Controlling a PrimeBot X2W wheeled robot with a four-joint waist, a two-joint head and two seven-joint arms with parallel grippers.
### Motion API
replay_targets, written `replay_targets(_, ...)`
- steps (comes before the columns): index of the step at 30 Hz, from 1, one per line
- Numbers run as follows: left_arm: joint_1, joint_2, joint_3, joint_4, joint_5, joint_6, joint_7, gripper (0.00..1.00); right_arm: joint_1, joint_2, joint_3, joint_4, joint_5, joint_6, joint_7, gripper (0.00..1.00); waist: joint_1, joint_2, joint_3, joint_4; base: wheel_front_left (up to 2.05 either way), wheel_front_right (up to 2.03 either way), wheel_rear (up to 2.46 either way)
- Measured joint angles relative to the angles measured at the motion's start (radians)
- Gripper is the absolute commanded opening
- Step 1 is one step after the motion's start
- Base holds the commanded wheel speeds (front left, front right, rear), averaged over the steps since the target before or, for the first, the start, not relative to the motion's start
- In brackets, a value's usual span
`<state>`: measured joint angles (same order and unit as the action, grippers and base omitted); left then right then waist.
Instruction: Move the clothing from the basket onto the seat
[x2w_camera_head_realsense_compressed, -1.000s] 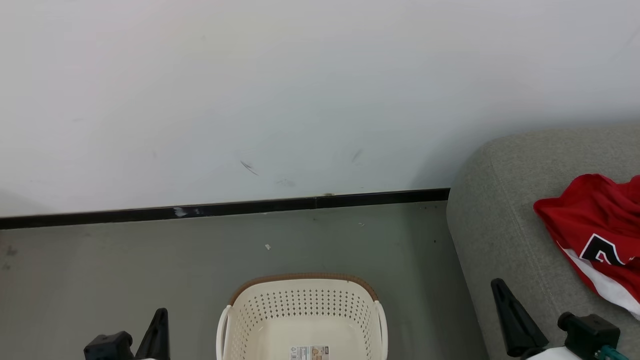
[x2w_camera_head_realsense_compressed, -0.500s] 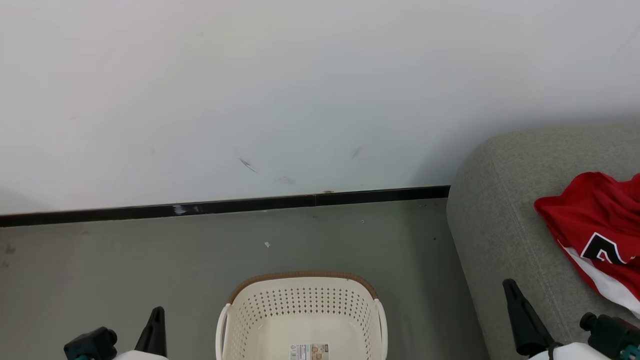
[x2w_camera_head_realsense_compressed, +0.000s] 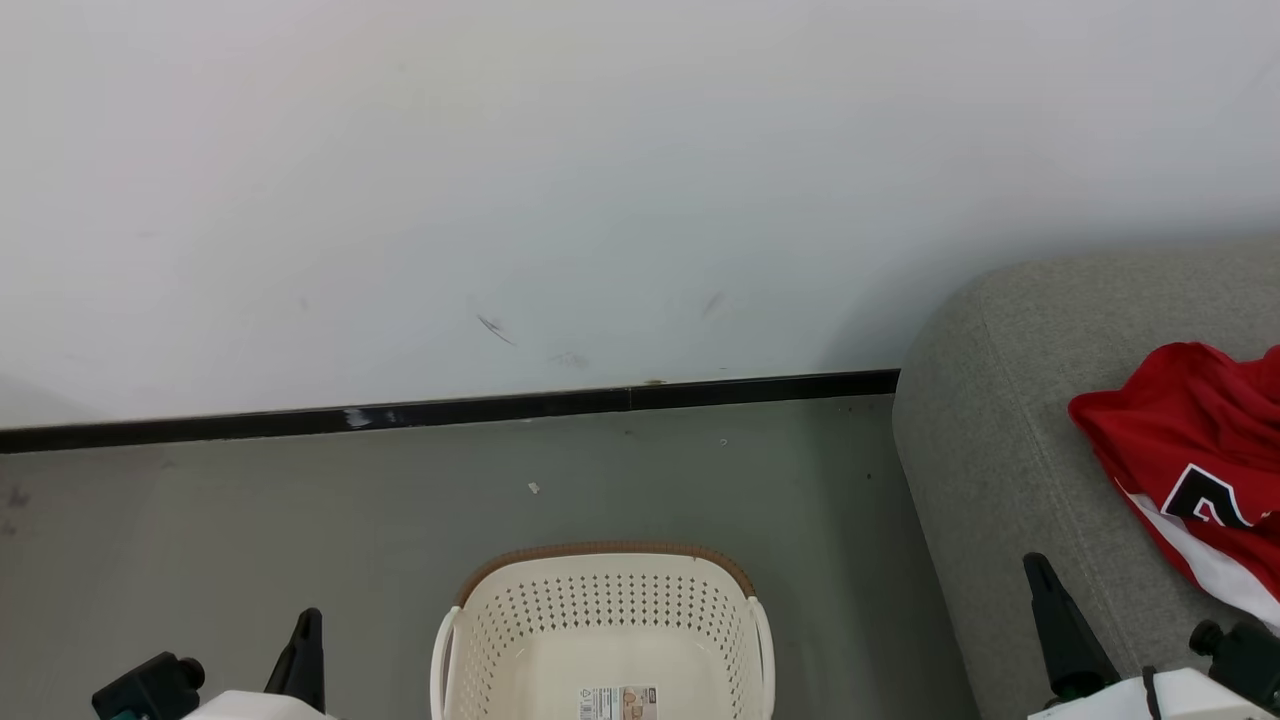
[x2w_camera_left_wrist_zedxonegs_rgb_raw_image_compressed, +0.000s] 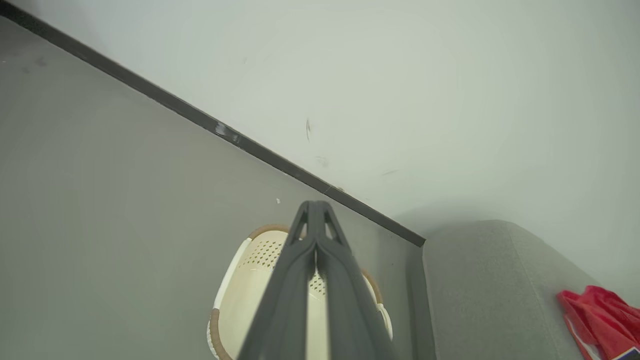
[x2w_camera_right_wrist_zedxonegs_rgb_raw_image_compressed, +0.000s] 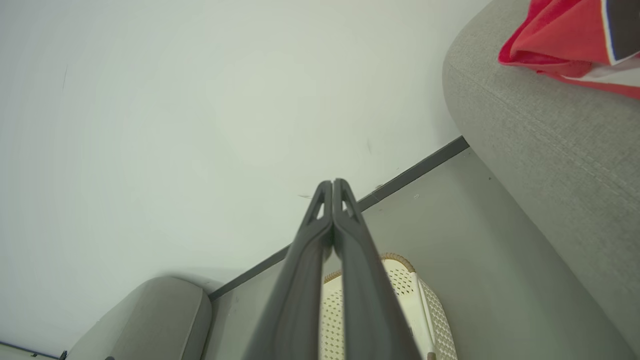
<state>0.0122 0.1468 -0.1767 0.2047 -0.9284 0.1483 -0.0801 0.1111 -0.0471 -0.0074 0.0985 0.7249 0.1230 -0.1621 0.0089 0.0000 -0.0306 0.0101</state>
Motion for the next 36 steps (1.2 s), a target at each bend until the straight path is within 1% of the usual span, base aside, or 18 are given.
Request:
replay_targets(4,0.0,-0.012,0.015,0.0,-0.045,-0.012,0.011,0.0,-0.012,-0.007,-0.001,0.011,0.065,0.0,0.014,0.0,-0.0007,0.0,0.001,-0.001,0.0,0.0,0.0)
replay_targets(19,-0.008,-0.034,0.077,-0.001,-0.213,-0.065,0.057,0.0,-0.059,-0.029,-0.001,0.048,0.311,0.0,0.053,0.0,-0.0068,0.0,0.012,-0.003,0.0,0.0,0.0)
replay_targets(22,-0.012,-0.044,0.09,-0.001,-0.243,-0.074,0.068,0.0,-0.059,-0.031,-0.001,0.061,0.361,0.0,0.061,0.0,-0.0074,0.0,0.014,-0.004,0.0,0.0,0.0)
replay_targets(23,-0.012,-0.044,0.09,-0.001,-0.243,-0.074,0.068,0.0,-0.059,-0.031,-0.001,0.061,0.361,0.0,0.061,0.0,-0.0074,0.0,0.014,-0.004,0.0,0.0,0.0)
replay_targets(25,-0.019,-0.048,0.102,0.0,-0.28,-0.087,0.073,0.0,-0.06,-0.034,-0.001,0.072,0.407,0.0,0.07,0.0,-0.0077,0.0,0.016,-0.004,0.0,0.0,0.0)
replay_targets(32,-0.025,-0.057,0.132,0.0,-0.356,-0.109,0.098,0.0,-0.099,-0.047,-0.001,0.082,0.52,0.0,0.091,0.0,-0.0081,0.0,0.019,-0.005,0.0,0.0,0.0)
replay_targets(36,-0.026,-0.065,0.148,0.0,-0.402,-0.129,0.107,0.0,-0.1,-0.05,0.0,0.099,0.586,0.0,0.101,0.0,-0.0082,0.0,0.021,-0.006,0.0,0.0,0.0)
